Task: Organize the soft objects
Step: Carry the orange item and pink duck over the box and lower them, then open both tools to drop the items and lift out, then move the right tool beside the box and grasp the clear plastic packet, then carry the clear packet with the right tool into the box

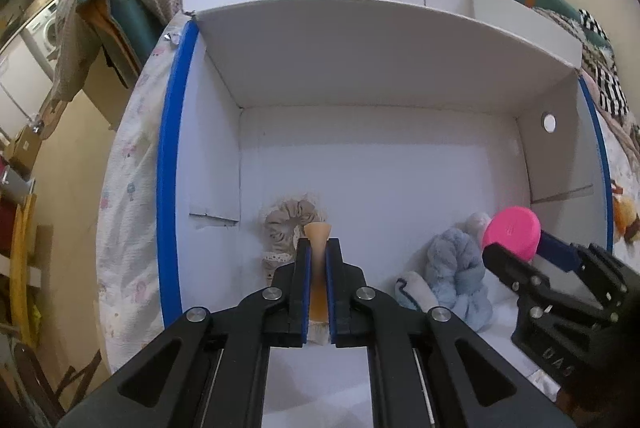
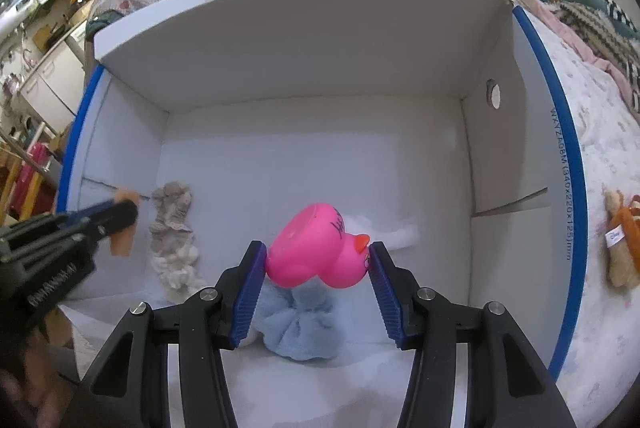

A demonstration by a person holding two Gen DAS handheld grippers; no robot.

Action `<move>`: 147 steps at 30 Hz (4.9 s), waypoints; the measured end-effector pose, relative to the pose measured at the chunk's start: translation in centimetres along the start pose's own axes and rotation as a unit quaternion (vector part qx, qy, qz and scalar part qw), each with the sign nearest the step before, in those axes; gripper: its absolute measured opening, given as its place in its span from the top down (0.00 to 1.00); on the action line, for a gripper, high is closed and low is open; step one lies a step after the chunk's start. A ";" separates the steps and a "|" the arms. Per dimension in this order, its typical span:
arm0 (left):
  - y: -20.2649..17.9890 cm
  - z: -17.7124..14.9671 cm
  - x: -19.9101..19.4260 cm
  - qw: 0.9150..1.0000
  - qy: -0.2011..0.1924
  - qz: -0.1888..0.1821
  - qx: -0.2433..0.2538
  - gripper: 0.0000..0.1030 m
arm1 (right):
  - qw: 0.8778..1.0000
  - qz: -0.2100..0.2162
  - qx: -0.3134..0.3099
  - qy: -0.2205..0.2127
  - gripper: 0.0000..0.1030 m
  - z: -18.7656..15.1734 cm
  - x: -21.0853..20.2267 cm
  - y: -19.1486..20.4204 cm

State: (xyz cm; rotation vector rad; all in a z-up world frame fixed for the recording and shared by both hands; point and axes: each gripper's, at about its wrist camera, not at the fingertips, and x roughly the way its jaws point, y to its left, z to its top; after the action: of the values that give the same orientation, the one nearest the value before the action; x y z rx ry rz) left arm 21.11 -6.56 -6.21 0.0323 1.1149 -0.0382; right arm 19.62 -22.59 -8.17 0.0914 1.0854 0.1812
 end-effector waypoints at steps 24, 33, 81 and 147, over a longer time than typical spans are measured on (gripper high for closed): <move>1.0 -0.2 -2.8 0.999 -0.037 -0.005 -0.004 0.64 | 0.995 0.024 0.031 -0.088 0.00 0.1 -2.9 -0.6; 0.6 -1.2 -5.6 0.997 -0.076 -0.007 0.008 0.41 | 0.993 0.020 0.035 -0.113 0.00 -0.9 -6.4 -1.2; 9.0 -11.2 -9.1 0.996 0.014 -0.013 -0.091 0.38 | 0.997 -0.009 -0.001 0.072 0.19 -8.7 4.6 5.8; 1.9 -15.6 -1.9 0.993 0.102 -0.056 -0.003 0.94 | 0.989 0.080 0.100 0.079 0.65 -10.9 -3.2 -2.8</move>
State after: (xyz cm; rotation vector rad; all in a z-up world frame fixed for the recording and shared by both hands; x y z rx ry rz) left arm 6.37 -3.95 -11.36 -0.0325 1.3196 -0.1336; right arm 8.78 -26.11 -10.95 0.3493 1.2531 0.2256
